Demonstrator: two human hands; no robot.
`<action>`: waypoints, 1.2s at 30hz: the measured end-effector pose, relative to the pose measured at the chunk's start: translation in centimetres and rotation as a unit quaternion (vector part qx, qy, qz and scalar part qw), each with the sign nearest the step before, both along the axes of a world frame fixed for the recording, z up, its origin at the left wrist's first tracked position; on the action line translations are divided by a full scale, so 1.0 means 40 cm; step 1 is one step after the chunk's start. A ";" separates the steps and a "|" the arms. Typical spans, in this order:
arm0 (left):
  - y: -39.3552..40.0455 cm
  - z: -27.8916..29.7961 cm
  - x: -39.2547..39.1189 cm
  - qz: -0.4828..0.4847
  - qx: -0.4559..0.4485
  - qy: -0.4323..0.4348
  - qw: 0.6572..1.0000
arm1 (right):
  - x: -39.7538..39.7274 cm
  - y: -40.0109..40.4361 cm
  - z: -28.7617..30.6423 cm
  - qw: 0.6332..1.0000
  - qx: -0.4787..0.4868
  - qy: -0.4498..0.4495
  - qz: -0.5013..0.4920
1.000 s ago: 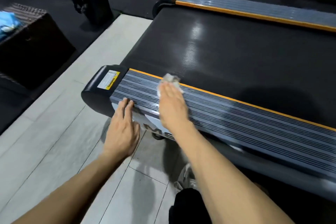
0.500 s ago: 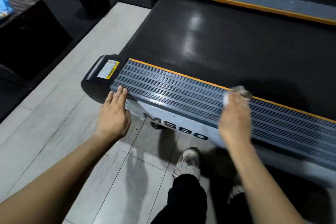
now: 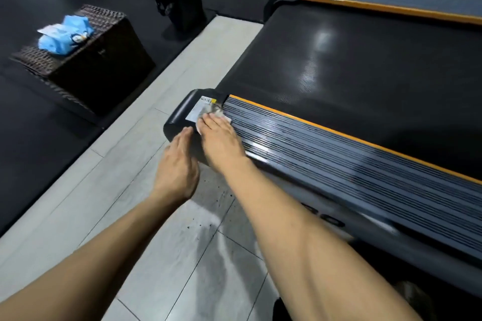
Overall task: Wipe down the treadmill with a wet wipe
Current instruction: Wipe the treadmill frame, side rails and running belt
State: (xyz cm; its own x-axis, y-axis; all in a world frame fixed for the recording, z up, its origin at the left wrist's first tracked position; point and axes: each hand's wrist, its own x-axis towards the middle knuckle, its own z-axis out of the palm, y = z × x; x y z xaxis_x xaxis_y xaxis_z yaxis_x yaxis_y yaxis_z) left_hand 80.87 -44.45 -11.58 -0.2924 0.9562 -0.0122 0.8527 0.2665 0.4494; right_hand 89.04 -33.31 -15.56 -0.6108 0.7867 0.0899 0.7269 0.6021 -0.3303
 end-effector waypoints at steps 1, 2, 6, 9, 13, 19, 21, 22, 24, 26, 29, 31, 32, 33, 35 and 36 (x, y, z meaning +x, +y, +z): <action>0.005 0.008 0.000 0.006 0.009 -0.003 1.000 | 0.008 -0.007 -0.009 1.000 -0.002 0.009 0.011; 0.011 0.011 0.005 0.009 0.017 -0.005 1.000 | 0.034 -0.022 -0.017 1.000 0.001 0.015 0.017; 0.027 -0.004 0.095 -0.063 0.008 0.007 0.998 | 0.243 -0.111 -0.045 0.999 0.015 0.029 -0.030; 0.022 -0.033 0.212 -0.183 -0.006 0.030 0.983 | 0.449 -0.208 -0.051 0.990 0.049 0.071 -0.115; 0.001 -0.051 0.400 -0.312 -0.014 0.067 0.948 | 0.684 -0.307 -0.035 0.976 0.055 0.046 -0.204; -0.039 -0.047 0.661 -0.425 -0.001 0.072 0.902 | 1.029 -0.427 -0.017 0.930 0.049 -0.018 -0.364; -0.051 -0.046 0.732 -0.447 -0.009 0.082 0.891 | 1.135 -0.459 -0.011 0.912 0.039 -0.023 -0.407; -0.057 -0.045 0.766 -0.453 -0.017 0.088 0.887 | 1.182 -0.472 -0.007 0.906 0.035 -0.026 -0.421; -0.066 -0.040 0.835 -0.462 -0.030 0.096 0.881 | 1.272 -0.496 0.001 0.896 0.038 -0.016 -0.442; -0.072 -0.030 0.906 -0.473 -0.039 0.109 0.874 | 1.362 -0.515 -0.003 0.884 0.042 -0.002 -0.465; -0.094 -0.010 1.025 -0.473 -0.057 0.133 0.869 | 1.513 -0.551 -0.009 0.872 0.035 0.007 -0.488; -0.110 0.004 1.111 -0.472 -0.060 0.144 0.868 | 1.614 -0.564 -0.004 0.860 0.023 0.009 -0.510; -0.115 0.009 1.157 -0.475 -0.059 0.148 0.865 | 1.666 -0.571 -0.001 0.857 0.017 0.012 -0.516; -0.119 0.012 1.201 -0.482 -0.061 0.155 0.860 | 1.712 -0.581 -0.001 0.857 0.010 0.012 -0.516; -0.128 0.016 1.288 -0.502 -0.071 0.165 0.846 | 1.789 -0.607 0.002 0.856 0.015 0.004 -0.516; -0.133 0.016 1.330 -0.509 -0.072 0.170 0.841 | 1.827 -0.620 0.001 0.855 0.023 0.001 -0.519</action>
State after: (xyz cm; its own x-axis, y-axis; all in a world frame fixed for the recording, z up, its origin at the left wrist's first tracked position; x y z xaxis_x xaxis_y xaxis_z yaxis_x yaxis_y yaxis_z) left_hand 134.08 -49.76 -10.95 0.6669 0.7085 -0.2309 0.7442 -0.6488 0.1589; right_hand 162.12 -58.11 -15.52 0.4134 0.9002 0.1366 0.8769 -0.3532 -0.3261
